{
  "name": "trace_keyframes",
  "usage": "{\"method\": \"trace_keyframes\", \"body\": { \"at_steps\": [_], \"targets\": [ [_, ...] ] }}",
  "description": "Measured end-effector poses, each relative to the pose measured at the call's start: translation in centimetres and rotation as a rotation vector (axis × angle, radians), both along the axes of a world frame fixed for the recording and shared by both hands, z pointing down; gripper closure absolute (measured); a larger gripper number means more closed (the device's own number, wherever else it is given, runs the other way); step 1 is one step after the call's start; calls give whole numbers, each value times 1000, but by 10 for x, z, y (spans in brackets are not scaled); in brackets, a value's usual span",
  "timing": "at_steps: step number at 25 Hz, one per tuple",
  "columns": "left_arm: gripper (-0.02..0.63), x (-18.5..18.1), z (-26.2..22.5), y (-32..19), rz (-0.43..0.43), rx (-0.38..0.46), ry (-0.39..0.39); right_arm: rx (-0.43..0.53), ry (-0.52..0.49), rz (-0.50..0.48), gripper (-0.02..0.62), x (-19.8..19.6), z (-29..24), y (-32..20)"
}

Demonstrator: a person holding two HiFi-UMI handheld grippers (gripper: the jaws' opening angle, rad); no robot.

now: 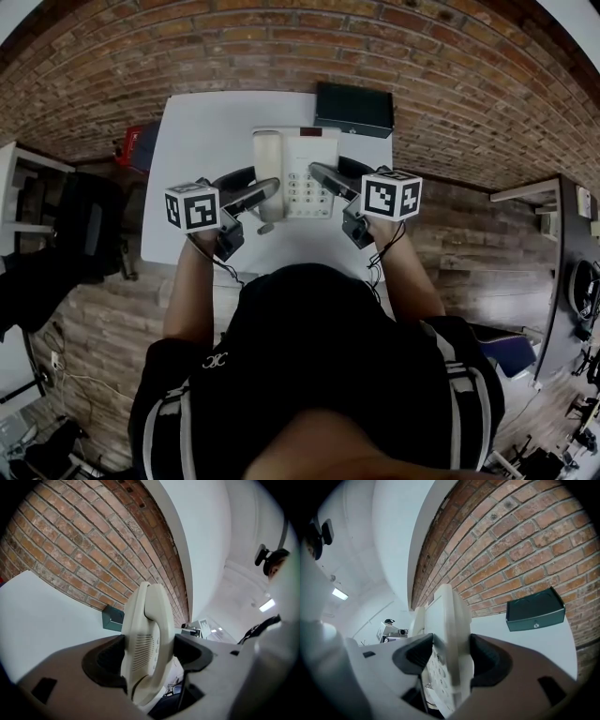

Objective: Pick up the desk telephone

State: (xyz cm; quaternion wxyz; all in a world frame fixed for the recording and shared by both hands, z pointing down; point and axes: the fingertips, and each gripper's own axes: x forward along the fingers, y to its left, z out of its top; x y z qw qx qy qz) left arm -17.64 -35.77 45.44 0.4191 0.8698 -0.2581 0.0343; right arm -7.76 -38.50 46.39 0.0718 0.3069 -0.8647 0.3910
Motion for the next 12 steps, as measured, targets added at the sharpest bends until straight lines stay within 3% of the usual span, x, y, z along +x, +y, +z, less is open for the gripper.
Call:
{"method": "trace_keyframes", "body": {
  "at_steps": [12],
  "targets": [
    [276, -2, 2, 4, 7, -19, -24, -10, -6, 10, 353, 0, -3, 4]
  ]
}}
